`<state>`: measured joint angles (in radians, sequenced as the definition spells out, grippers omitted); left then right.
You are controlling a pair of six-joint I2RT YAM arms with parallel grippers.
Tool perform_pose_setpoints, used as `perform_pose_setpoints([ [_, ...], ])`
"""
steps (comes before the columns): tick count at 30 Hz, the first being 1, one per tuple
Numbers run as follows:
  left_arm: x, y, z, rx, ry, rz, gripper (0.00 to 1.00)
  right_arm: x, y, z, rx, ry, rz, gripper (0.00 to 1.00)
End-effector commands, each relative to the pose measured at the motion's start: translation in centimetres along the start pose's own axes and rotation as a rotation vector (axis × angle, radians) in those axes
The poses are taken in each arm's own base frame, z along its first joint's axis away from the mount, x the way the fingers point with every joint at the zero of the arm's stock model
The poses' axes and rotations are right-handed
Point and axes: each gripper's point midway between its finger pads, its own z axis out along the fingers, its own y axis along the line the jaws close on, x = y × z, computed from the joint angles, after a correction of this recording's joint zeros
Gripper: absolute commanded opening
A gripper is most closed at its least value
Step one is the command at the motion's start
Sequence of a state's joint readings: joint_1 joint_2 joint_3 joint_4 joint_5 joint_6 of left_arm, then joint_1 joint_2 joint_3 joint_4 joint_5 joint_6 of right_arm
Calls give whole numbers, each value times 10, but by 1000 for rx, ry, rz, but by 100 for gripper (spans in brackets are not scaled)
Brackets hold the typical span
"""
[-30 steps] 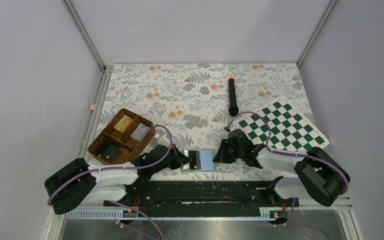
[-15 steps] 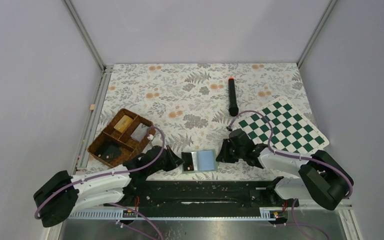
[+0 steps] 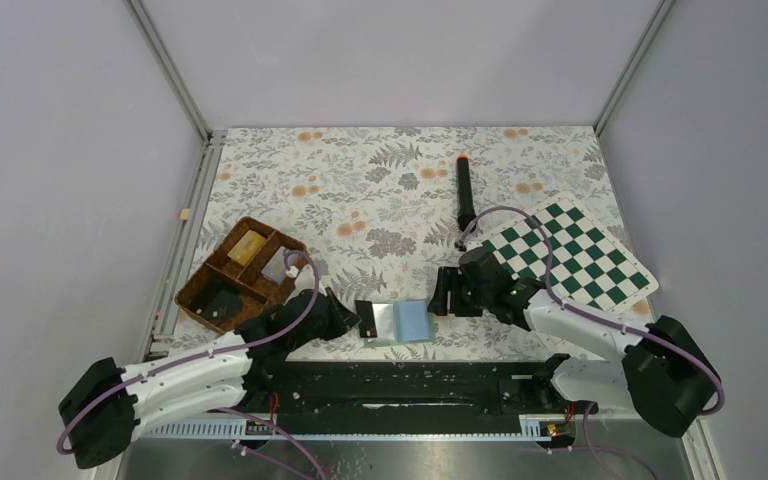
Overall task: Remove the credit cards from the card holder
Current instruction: Place the credit card in the storage box.
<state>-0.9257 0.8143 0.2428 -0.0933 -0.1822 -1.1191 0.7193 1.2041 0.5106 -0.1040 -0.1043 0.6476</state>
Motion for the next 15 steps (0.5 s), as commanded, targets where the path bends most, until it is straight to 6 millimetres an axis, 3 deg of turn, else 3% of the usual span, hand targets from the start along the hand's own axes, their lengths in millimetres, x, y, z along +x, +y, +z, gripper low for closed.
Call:
perform_pose_setpoints([
  [1, -17, -27, -9, 63, -37, 12, 0, -28, 11, -23, 1, -93, -38, 69],
  [7, -23, -42, -18, 97, -31, 36, 0, -43, 30, -43, -68, -147, -81, 79],
  [15, -30, -52, -31, 139, -51, 35, 0, -56, 67, -67, -253, -221, -165, 76],
])
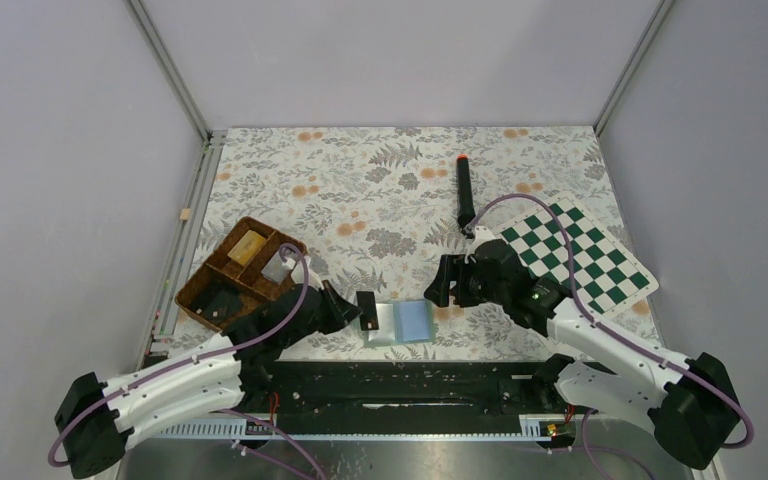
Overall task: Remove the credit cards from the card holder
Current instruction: Place the credit card in the storage box.
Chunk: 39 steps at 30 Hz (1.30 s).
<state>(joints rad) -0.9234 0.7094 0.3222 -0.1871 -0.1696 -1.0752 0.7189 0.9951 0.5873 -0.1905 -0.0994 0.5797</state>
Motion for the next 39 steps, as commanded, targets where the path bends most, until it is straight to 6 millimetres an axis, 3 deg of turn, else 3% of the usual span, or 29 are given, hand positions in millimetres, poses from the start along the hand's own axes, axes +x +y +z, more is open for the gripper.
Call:
perform_pose_setpoints([
  [1, -11, -23, -9, 62, -12, 5, 0, -22, 37, -12, -177, -73, -94, 76],
  [5, -10, -41, -14, 132, 18, -8, 0, -26, 49, -8, -261, -102, -160, 75],
  [8, -7, -69, -19, 275, 43, 26, 0, -31, 74, -10, -385, -107, -197, 75],
  [11, 1, -81, -20, 360, 77, 66, 0, -28, 96, -16, -513, -75, -237, 75],
  [19, 11, -73, -7, 297, 132, -38, 0, -28, 69, -7, -348, -89, -323, 74],
  [24, 14, -78, 1, 272, 164, -97, 0, -40, 86, -25, -330, -282, -650, 73],
  [28, 12, -81, 4, 273, 159, -177, 0, -43, 92, -32, -313, -302, -746, 70],
  [33, 4, -86, 1, 299, 130, -245, 0, -9, 102, -33, -440, -336, -943, 73],
  [36, -1, -91, -2, 313, 116, -272, 0, -6, 106, -39, -471, -473, -989, 76],
  [39, -3, -91, -4, 311, 111, -318, 0, -6, 102, -39, -441, -493, -1028, 68],
])
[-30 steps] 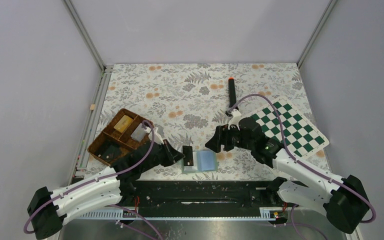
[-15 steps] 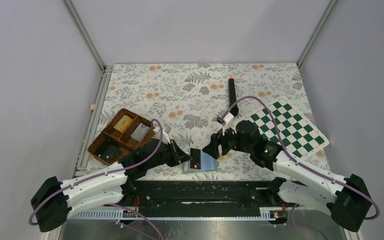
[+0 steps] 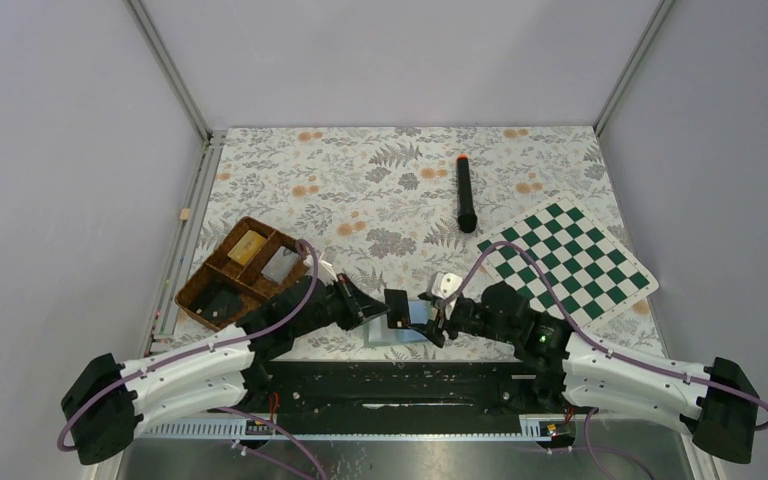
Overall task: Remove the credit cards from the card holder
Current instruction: Place the credit card in the storage box.
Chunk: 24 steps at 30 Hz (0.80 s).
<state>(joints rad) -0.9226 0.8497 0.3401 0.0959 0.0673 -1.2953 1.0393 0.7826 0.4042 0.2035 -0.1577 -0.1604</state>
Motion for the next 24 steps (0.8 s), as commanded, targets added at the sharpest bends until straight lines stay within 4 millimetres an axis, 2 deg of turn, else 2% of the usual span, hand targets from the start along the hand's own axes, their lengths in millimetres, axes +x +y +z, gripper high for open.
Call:
perform_pose_setpoints([
  [1, -12, -25, -5, 88, -51, -100, 0, -30, -7, 0, 52, -135, -171, 66],
  [6, -15, -22, -8, 113, -75, -223, 0, -15, 0, 4, 97, -113, -346, 68],
  [9, -15, -18, -10, 104, -82, -245, 0, -19, 3, 6, 133, -98, -464, 73],
  [16, -15, -16, -10, 108, -80, -304, 0, -16, 5, 21, 176, -31, -630, 73],
  [20, -14, -15, -9, 102, -79, -311, 0, -16, 8, 26, 186, -39, -641, 65],
  [24, -14, -13, -8, 94, -76, -318, 0, -24, 9, 27, 209, -69, -640, 42],
])
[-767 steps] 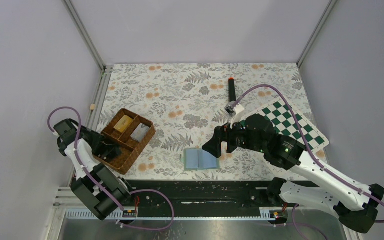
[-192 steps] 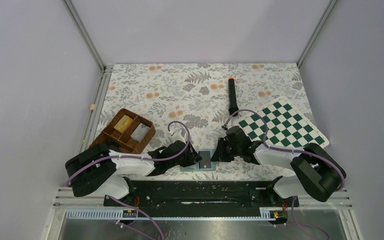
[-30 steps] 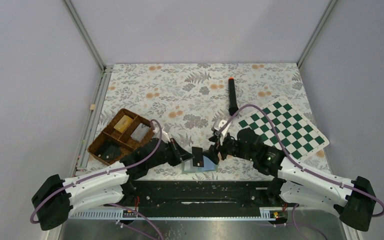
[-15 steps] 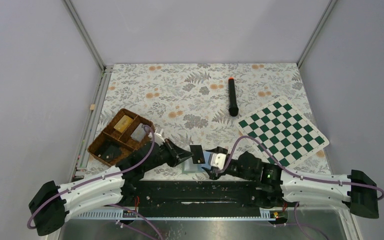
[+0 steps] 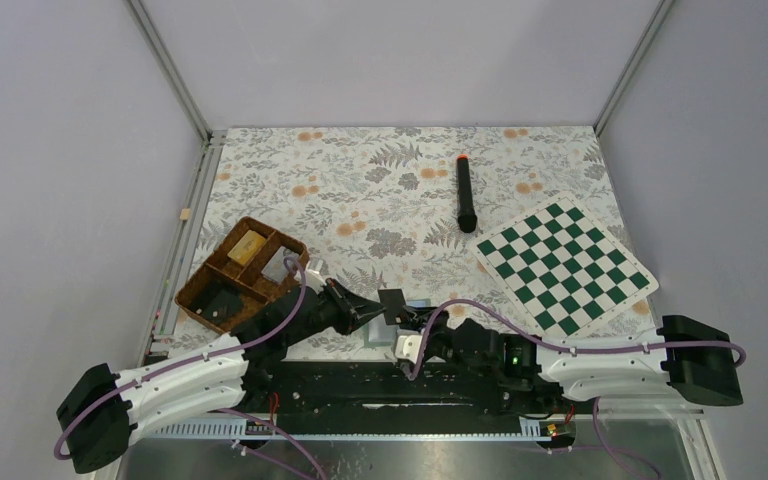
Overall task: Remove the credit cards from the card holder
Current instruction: Place the credit card in the storage box.
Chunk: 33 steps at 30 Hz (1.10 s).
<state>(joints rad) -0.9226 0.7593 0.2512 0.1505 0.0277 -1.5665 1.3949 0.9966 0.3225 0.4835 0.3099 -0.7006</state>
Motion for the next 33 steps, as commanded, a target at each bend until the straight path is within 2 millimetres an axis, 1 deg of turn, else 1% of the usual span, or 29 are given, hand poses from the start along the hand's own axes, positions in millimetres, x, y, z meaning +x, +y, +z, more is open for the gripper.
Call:
perform_pose_setpoints([
  [1, -5, -12, 1, 44, -21, -55, 0, -34, -29, 2, 118, -90, 6, 37],
  [4, -2, -16, 0, 69, -7, -75, 0, -34, -27, 3, 116, -90, 6, 17],
  [6, 1, -22, -1, 95, 15, -90, 0, -33, -26, 3, 115, -84, 10, 4],
  [7, 3, -26, -1, 106, 25, -91, 0, -32, -25, 3, 115, -81, 14, 0],
  [9, 5, -32, -2, 117, 38, -85, 2, -30, -26, 4, 123, -73, 33, 0],
  [11, 7, -37, -4, 127, 45, -60, 5, -30, -30, 3, 152, -68, 77, 0],
  [12, 6, -38, -4, 124, 42, -39, 9, -30, -35, 2, 183, -60, 118, 0],
  [13, 5, -37, -4, 110, 31, -6, 15, -28, -41, 1, 217, -43, 171, 0],
  [14, 2, -35, -5, 94, 15, 36, 24, -24, -43, -1, 236, -17, 214, 0],
  [16, -5, -32, -8, 62, -26, 133, 39, -22, -45, -4, 245, 17, 300, 0],
  [17, -10, -33, -10, 60, -57, 177, 44, -23, -45, -6, 241, 12, 348, 0],
  [18, -15, -35, -13, 64, -86, 227, 47, -25, -43, -7, 222, -4, 413, 0],
  [20, -22, -41, -20, 90, -130, 320, 49, -29, -38, -10, 148, -27, 580, 0],
  [21, -27, -44, -24, 95, -157, 364, 50, -30, -38, -11, 111, -35, 664, 0],
  [22, -32, -44, -28, 91, -182, 401, 51, -26, -45, -12, 102, -30, 762, 0],
  [24, -38, -46, -37, 94, -219, 477, 52, -30, -46, -16, 29, -44, 922, 0],
  [26, -40, -50, -45, 104, -229, 551, 53, -37, -47, -21, -22, -47, 1035, 0],
  [30, -37, -60, -58, 104, -209, 677, 55, -48, -51, -32, -83, -50, 1176, 0],
  [33, -30, -66, -60, 125, -169, 695, 56, -56, -59, -38, -80, -106, 1273, 0],
])
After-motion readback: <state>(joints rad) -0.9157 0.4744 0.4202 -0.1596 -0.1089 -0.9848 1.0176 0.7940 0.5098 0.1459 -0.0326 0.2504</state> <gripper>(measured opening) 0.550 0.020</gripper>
